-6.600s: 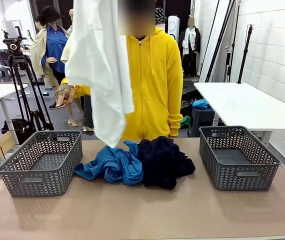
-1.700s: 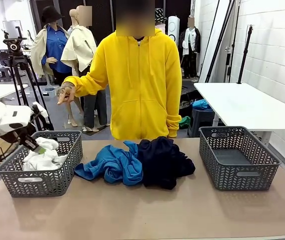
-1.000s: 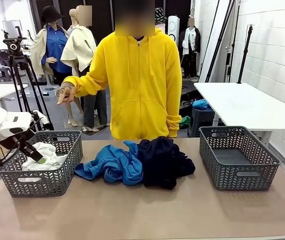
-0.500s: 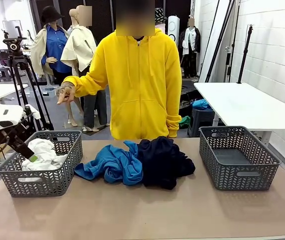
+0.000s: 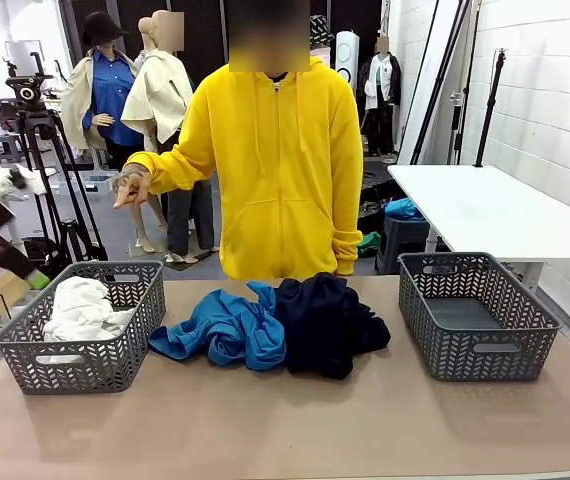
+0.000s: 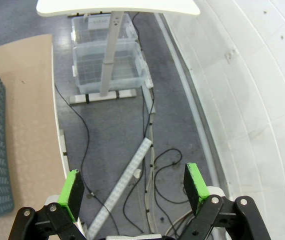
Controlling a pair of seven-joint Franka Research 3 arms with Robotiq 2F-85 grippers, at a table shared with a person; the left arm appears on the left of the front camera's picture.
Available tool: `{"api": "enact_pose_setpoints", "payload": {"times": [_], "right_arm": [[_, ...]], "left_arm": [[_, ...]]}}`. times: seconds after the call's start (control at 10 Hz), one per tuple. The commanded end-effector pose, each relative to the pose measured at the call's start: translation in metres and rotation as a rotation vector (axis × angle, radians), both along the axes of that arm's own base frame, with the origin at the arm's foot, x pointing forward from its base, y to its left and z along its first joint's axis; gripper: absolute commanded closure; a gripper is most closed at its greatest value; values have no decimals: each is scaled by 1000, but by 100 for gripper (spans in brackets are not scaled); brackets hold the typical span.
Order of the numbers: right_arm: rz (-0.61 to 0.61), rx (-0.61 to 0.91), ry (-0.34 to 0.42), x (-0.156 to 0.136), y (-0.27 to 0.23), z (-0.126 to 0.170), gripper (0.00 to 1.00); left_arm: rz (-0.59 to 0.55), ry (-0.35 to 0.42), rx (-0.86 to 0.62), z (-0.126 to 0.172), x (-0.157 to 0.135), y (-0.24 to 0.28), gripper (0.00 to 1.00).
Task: Sort the tops and bottoms.
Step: Sort the clothes according to human instructions, then lift clothes from the center of the table with your right hand.
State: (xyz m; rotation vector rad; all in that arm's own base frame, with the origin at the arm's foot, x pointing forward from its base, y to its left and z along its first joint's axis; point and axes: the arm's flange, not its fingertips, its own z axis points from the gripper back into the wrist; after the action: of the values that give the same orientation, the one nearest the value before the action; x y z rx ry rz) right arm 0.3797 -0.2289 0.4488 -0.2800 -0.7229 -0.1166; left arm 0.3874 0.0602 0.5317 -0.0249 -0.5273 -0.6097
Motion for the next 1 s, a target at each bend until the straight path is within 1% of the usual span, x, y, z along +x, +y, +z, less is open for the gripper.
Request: {"api": "enact_pose_setpoints", "payload": {"times": [0.0,0.1,0.2,0.3,0.5,0.6,0.7,0.8,0.9], "right_arm": [[4,1,5,-1,-1,0,0],[4,1,5,-1,-1,0,0],[4,1,5,-1,-1,0,0],[4,1,5,-1,-1,0,0],[4,1,5,-1,-1,0,0],[4,1,5,-1,-1,0,0],[4,1,5,-1,-1,0,0],[4,1,5,-1,-1,0,0],[4,1,5,-1,-1,0,0]], "left_arm": [[134,-61,-11,22,13,59,0],[241,-101,5,35,16,92,0],[287,-116,18,43,22,116,0],[348,-112,25,48,27,140,0],[466,-115,-6,55,28,195,0],[503,-119,-29,57,25,213,0],[519,-139,-53,58,21,219,0],[454,-118,2,53,19,204,0],[454,-118,2,53,19,204,0]]}}
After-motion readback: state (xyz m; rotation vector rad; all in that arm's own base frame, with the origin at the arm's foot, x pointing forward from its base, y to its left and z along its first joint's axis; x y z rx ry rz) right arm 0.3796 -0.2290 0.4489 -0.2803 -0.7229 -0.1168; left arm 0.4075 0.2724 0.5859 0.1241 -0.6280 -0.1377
